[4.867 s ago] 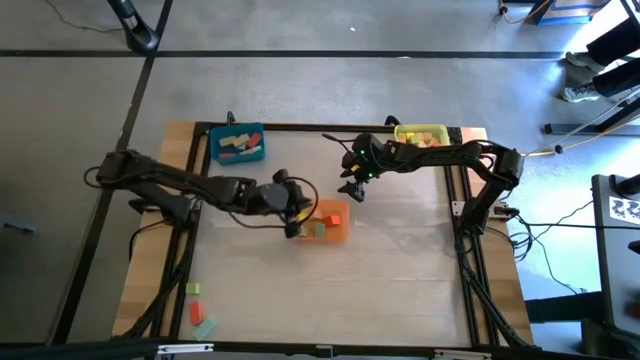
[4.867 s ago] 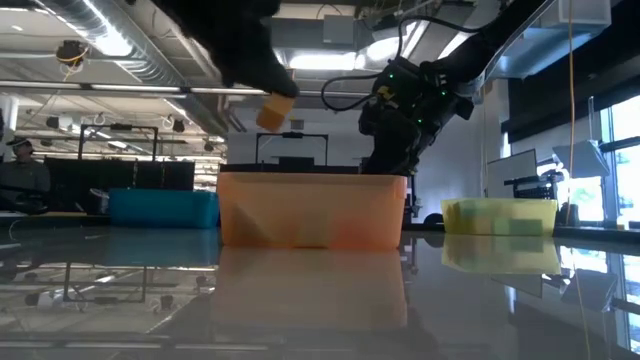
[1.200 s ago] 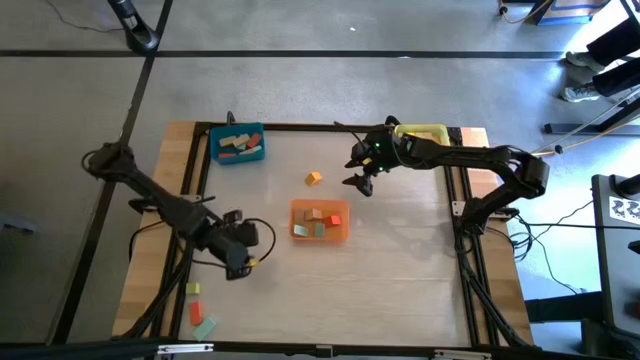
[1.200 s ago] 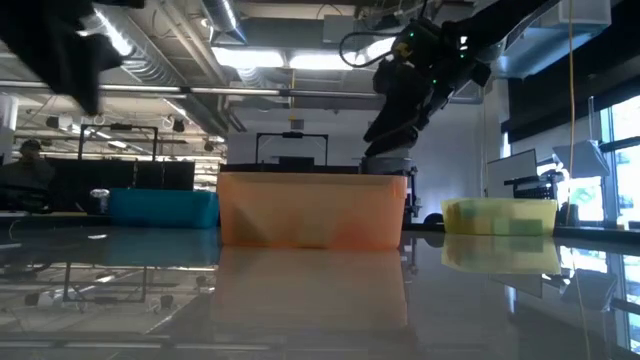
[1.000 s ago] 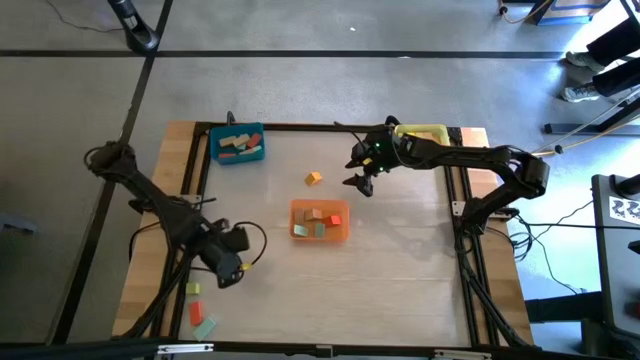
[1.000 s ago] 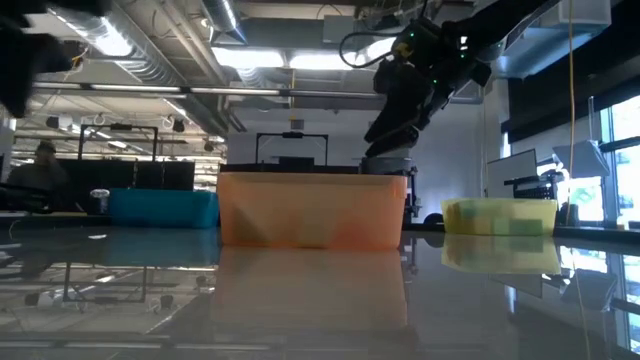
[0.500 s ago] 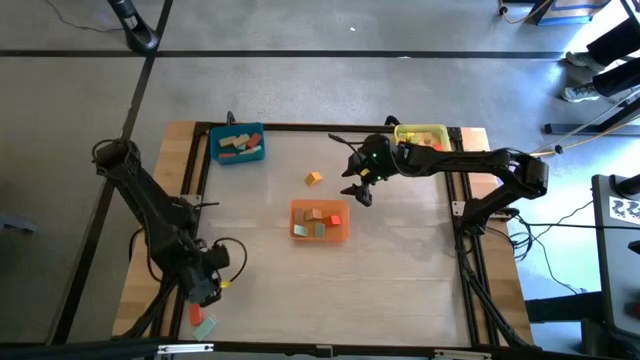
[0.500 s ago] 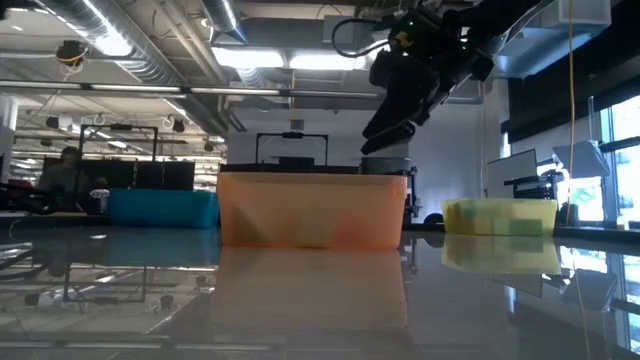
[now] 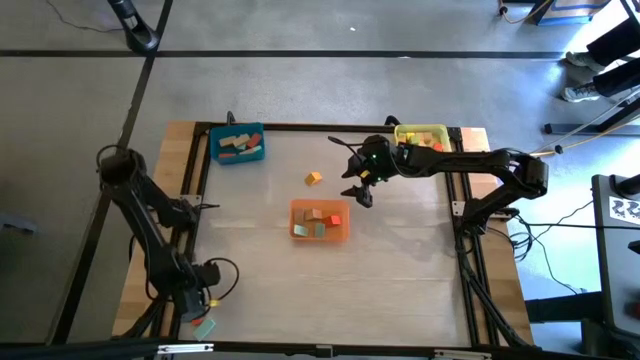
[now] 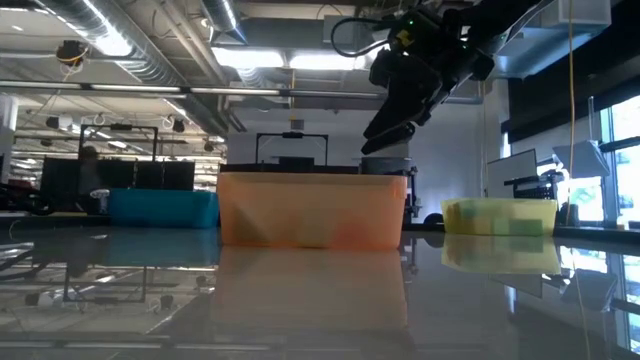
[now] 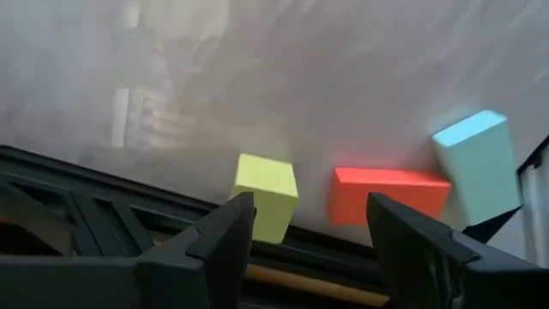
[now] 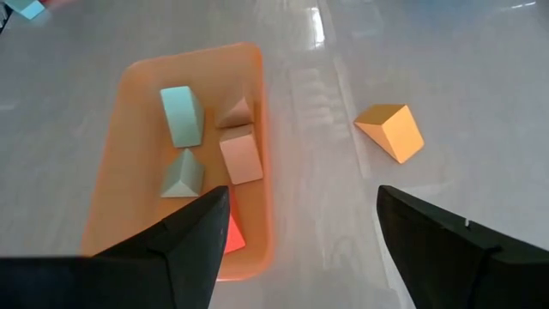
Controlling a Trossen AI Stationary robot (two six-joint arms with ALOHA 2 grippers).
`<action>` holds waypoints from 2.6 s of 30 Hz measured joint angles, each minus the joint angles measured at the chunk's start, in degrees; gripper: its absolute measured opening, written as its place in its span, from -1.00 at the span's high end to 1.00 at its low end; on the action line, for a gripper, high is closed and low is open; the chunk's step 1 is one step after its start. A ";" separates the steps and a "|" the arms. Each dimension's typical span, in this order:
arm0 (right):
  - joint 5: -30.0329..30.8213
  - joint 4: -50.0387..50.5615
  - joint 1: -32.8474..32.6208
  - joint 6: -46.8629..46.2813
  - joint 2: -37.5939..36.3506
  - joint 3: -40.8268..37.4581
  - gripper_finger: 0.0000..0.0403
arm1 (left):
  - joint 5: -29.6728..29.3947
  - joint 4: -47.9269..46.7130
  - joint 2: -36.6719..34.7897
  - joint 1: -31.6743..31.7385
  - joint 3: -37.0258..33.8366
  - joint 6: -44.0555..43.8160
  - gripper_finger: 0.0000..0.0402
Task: Sort blocks by size
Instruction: Put the light green cube block into the yellow bin
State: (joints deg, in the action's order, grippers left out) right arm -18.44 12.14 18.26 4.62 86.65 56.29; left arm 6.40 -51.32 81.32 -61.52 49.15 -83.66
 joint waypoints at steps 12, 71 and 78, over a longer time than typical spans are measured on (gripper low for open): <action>0.00 0.00 0.02 0.02 0.00 0.00 -0.46 | 0.07 -3.92 1.07 -3.99 -0.02 0.65 -0.06; 6.49 -9.55 0.12 15.71 -11.02 -0.02 -0.46 | -31.02 30.45 -20.46 46.01 -3.41 55.29 0.38; 2.67 -11.63 -0.26 23.32 -8.83 -0.02 -0.46 | -13.59 44.98 -19.85 60.08 -4.88 67.26 0.38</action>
State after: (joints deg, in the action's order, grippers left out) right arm -15.77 0.51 18.01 27.94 77.82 56.27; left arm -7.19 -6.35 61.47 -1.44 44.27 -16.40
